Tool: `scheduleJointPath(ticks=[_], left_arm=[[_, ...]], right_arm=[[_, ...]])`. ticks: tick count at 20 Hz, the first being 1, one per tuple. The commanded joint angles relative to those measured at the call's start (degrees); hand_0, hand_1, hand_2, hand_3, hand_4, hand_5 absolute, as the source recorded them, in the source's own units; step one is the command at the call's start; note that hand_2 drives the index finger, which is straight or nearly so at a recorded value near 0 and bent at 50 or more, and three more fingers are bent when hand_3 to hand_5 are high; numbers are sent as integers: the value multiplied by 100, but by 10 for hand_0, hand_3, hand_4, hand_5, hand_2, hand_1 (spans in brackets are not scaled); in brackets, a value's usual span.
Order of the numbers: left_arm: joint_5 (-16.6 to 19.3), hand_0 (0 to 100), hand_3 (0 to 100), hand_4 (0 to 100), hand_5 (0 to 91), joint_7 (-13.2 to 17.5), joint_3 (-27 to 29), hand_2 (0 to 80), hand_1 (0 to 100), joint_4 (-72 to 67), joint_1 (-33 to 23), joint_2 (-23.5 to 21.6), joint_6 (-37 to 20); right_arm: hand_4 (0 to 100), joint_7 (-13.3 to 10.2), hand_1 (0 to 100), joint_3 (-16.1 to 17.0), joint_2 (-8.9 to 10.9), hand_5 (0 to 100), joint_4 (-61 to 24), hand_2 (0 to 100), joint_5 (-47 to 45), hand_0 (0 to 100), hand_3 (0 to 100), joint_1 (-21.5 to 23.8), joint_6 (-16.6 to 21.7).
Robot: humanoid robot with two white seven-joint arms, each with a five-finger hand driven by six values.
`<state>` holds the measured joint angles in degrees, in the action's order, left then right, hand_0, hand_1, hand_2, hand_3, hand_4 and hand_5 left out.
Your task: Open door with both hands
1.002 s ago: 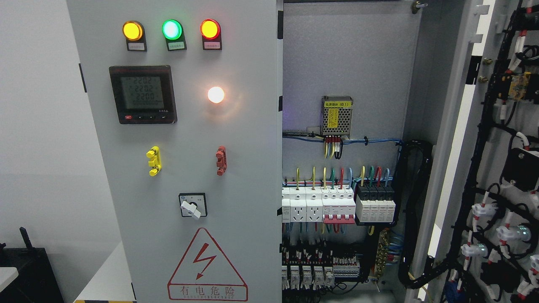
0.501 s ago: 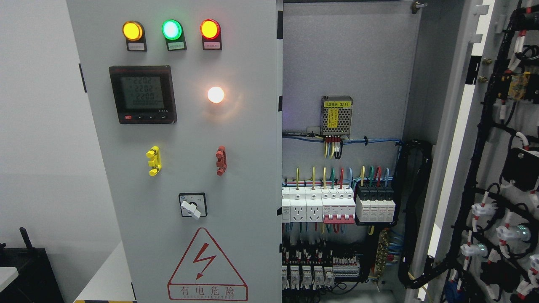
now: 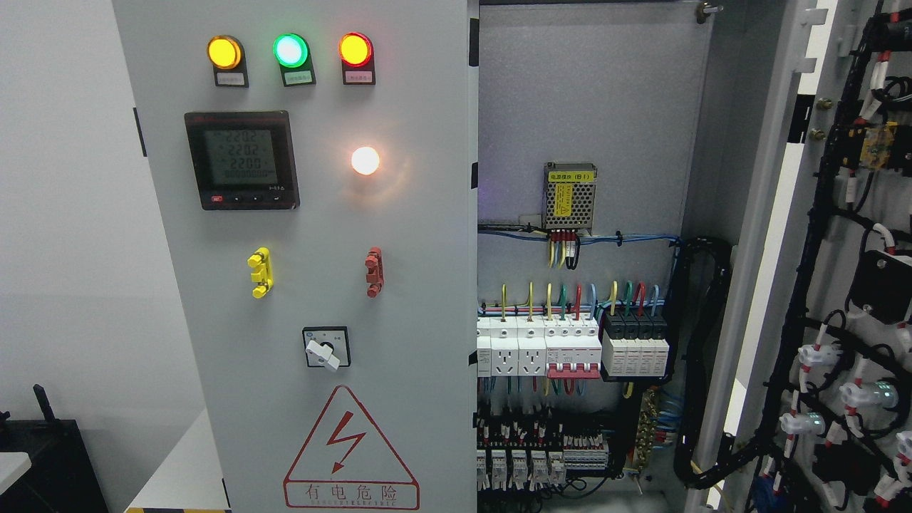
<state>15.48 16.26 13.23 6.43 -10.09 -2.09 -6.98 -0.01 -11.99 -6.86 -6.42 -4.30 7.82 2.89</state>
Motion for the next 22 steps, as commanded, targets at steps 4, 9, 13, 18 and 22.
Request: scheduleJointPath(ticks=[4, 9, 13, 18, 22], left_arm=[[482, 0, 0, 32, 0, 0, 998, 0, 0, -159, 16, 411, 12], [482, 0, 0, 32, 0, -18, 989, 0, 0, -133, 16, 403, 380], [456, 0, 0, 32, 0, 0, 954, 0, 0, -133, 51, 411, 740], [307, 0, 0, 32, 0, 44, 840, 0, 0, -133, 148, 411, 953], [-27, 0, 0, 32, 0, 44, 471, 0, 0, -142, 165, 411, 953]], right_arm=[[0, -17, 0, 4, 0, 0, -9, 0, -1, 0, 0, 9, 1], [0, -17, 0, 4, 61, 0, -560, 0, -1, 0, 0, 175, 1], [0, -25, 0, 4, 228, 0, -1799, 0, 8, 0, 0, 667, -26], [0, -17, 0, 4, 492, 0, -2565, 0, -18, 0, 0, 957, 18], [0, -25, 0, -5, 869, 0, -3872, 0, -19, 0, 0, 1519, 18]])
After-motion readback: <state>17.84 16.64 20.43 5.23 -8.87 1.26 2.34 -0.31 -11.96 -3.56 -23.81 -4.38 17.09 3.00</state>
